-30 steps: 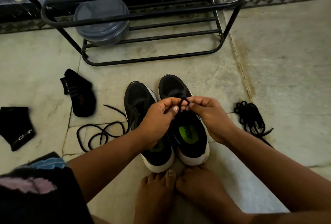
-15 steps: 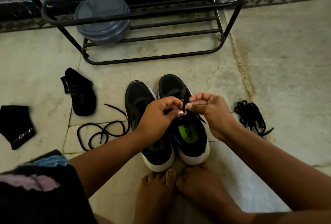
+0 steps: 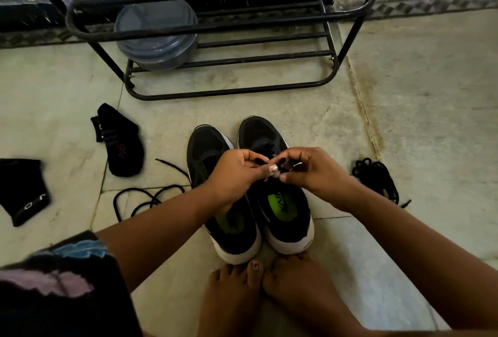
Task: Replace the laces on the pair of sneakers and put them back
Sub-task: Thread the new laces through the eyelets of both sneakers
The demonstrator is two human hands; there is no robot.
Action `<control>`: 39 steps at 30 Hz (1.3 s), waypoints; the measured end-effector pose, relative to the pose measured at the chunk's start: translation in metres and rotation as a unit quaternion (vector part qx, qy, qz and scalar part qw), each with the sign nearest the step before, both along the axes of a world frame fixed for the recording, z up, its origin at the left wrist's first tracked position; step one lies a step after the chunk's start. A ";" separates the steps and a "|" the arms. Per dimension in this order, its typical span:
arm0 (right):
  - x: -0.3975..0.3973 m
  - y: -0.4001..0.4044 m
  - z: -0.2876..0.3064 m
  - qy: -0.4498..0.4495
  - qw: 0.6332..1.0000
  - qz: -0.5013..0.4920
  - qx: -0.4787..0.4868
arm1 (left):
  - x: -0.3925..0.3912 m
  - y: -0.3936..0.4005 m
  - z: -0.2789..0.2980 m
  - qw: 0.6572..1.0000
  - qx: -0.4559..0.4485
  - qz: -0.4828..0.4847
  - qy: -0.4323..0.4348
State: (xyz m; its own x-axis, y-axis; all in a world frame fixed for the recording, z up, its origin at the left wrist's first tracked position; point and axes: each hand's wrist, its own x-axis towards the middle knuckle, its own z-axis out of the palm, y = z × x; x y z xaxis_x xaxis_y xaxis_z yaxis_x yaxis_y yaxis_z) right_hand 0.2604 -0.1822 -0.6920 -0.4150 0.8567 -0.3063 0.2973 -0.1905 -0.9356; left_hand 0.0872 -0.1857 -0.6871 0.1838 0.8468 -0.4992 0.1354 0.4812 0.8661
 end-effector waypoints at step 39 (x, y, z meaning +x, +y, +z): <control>0.004 0.009 -0.010 -0.247 0.849 0.111 0.454 | -0.009 0.010 -0.004 0.995 0.039 -0.092 0.024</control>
